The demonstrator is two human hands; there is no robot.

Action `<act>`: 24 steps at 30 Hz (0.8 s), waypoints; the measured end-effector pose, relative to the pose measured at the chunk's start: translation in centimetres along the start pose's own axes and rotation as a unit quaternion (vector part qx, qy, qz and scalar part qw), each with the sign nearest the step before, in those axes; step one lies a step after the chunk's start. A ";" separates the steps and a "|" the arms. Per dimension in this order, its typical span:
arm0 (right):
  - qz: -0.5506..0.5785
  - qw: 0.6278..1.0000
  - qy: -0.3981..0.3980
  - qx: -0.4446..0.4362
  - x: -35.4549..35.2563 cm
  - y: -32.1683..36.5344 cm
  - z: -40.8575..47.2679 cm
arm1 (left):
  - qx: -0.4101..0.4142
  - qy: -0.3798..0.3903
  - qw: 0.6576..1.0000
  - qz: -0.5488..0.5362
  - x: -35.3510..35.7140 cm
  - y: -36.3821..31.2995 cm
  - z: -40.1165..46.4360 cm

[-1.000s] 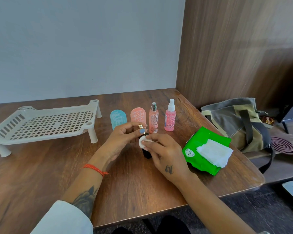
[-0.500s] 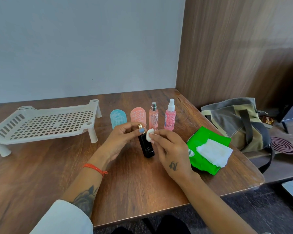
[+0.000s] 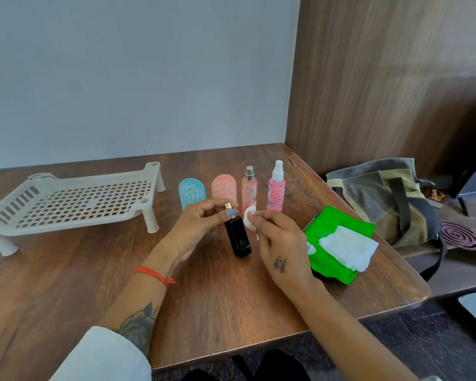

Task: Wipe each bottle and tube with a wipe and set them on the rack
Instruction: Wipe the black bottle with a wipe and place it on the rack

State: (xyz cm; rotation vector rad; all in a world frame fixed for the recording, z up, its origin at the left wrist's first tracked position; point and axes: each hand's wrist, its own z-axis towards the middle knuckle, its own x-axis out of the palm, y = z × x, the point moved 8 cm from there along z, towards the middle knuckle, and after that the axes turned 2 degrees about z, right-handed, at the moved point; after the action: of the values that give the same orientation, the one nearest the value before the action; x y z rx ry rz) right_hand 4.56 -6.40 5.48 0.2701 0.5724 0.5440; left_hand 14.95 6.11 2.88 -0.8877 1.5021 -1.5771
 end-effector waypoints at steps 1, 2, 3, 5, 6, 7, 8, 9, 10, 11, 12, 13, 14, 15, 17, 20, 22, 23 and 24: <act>0.000 1.000 -0.005 -0.003 -0.2 0.0 0.0 | -0.001 -0.001 1.000 0.000 0.0 0.0 0.0; 0.000 1.000 -0.004 -0.010 -0.3 0.2 -0.1 | -0.001 -0.001 1.000 -0.001 0.0 -0.1 0.0; 0.003 1.000 0.001 -0.022 -0.2 0.5 -0.1 | 0.002 0.002 1.000 -0.003 0.1 -0.2 0.0; 0.014 0.999 0.014 -0.050 0.1 1.2 -0.3 | 0.011 0.009 1.000 -0.003 0.2 -0.4 -0.2; 0.018 0.998 0.023 -0.061 0.2 1.5 -0.4 | 0.014 0.009 1.000 0.000 0.3 -0.5 -0.2; 0.021 0.997 0.033 -0.068 0.4 1.7 -0.4 | 0.016 0.009 1.000 0.002 0.2 -0.5 -0.3; 0.022 0.996 0.043 -0.072 0.6 1.8 -0.4 | 0.016 0.009 1.000 0.002 0.2 -0.5 -0.3; 0.021 0.996 0.051 -0.073 0.7 1.8 -0.4 | 0.015 0.009 1.000 0.002 0.2 -0.5 -0.3; 0.020 0.996 0.057 -0.070 0.8 1.8 -0.5 | 0.014 0.009 1.000 0.002 0.2 -0.5 -0.2; 0.019 0.996 0.060 -0.065 0.9 1.6 -0.5 | 0.013 0.007 1.000 0.002 0.1 -0.4 -0.2; 0.017 0.996 0.063 -0.059 0.9 1.4 -0.5 | 0.010 0.004 1.000 0.004 0.1 -0.4 -0.2; 0.015 0.997 0.064 -0.052 1.0 1.2 -0.5 | 0.007 0.002 1.000 0.006 0.0 -0.3 -0.1; 0.014 0.997 0.062 -0.044 1.1 1.1 -0.5 | 0.005 0.000 1.000 0.009 0.0 -0.3 -0.1; 0.016 0.998 0.058 -0.036 1.1 0.9 -0.5 | 0.004 -0.001 1.000 0.011 0.0 -0.2 -0.1; 0.023 0.998 0.047 -0.019 0.9 0.5 -0.5 | 0.004 -0.002 1.000 0.012 -0.1 -0.2 -0.1; 0.021 0.999 0.031 0.001 0.5 0.0 -0.4 | -0.004 -0.010 1.000 0.011 -0.2 -0.1 -0.1; 0.011 1.000 0.012 0.007 0.0 -0.1 -0.2 | -0.010 -0.014 1.000 0.012 -0.2 0.0 0.0; 0.008 1.000 0.000 0.010 -0.3 -0.1 -0.1 | -0.011 -0.015 1.000 0.012 -0.2 0.0 -0.1; 0.009 1.000 -0.009 0.009 -0.5 0.0 -0.1 | -0.010 -0.015 1.000 0.013 -0.2 0.0 -0.1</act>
State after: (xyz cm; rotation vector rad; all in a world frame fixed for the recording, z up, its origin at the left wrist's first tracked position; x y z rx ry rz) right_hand 4.14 -6.68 5.59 0.2966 0.5590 0.5535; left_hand 14.98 6.33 2.91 -0.8963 1.5057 -1.5266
